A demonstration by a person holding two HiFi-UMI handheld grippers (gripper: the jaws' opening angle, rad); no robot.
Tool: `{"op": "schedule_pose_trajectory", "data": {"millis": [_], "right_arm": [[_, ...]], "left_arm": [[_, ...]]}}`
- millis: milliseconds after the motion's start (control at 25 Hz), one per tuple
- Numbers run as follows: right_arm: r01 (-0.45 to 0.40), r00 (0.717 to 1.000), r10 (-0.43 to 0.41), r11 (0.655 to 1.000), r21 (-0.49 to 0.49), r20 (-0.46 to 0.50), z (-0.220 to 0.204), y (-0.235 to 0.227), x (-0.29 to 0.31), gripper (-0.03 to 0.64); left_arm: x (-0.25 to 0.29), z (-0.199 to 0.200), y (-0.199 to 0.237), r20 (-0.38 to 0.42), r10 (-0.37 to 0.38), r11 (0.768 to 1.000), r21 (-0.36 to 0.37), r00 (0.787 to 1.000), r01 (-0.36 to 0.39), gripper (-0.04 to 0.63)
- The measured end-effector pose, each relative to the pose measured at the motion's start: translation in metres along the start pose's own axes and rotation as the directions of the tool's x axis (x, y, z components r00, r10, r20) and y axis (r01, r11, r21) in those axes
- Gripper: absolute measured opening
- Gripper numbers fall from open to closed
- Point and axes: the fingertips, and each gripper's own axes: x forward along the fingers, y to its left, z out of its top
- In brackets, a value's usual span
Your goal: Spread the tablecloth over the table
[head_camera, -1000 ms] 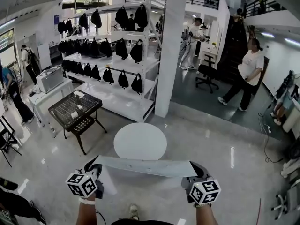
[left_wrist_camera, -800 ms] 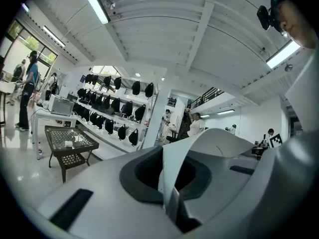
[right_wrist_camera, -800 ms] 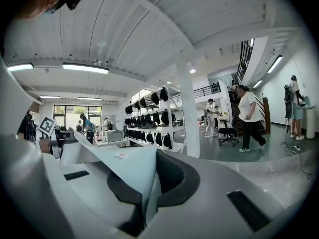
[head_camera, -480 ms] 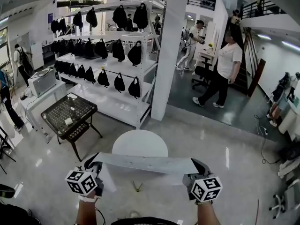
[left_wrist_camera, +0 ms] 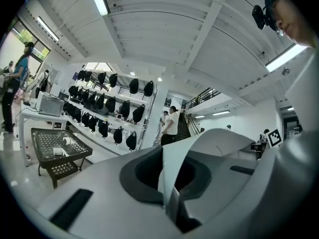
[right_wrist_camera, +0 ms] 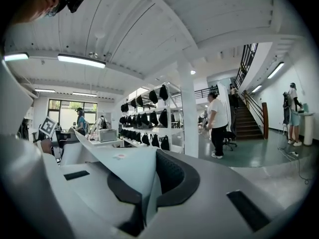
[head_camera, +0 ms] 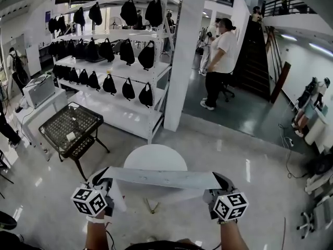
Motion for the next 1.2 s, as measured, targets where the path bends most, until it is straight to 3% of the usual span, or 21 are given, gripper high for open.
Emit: {"op": "schedule_pose_trajectory", "data": {"millis": [400,800,1200], "right_arm": [[-0.023,0.999,0.023,1.000,-0.004,0.025,0.008,-0.015,0.040,0.026],[-0.093,0.993,0.093,0.996,0.006,0.069,0.030,-0.046,0.121,0.026],[-0.121,0.988,0.118,0.992,0.021,0.095,0.050,-0.083,0.187,0.026]], "left_arm": [[0.032,0.011,0.014,0.026,0.034,0.999,0.007,0.999,-0.034,0.018],[0.088,0.034,0.034,0.045,0.121,0.992,0.033,0.992,-0.122,0.017],[0.149,0.051,0.046,0.063,0.147,0.987,0.049,0.987,-0.150,0.018]]}}
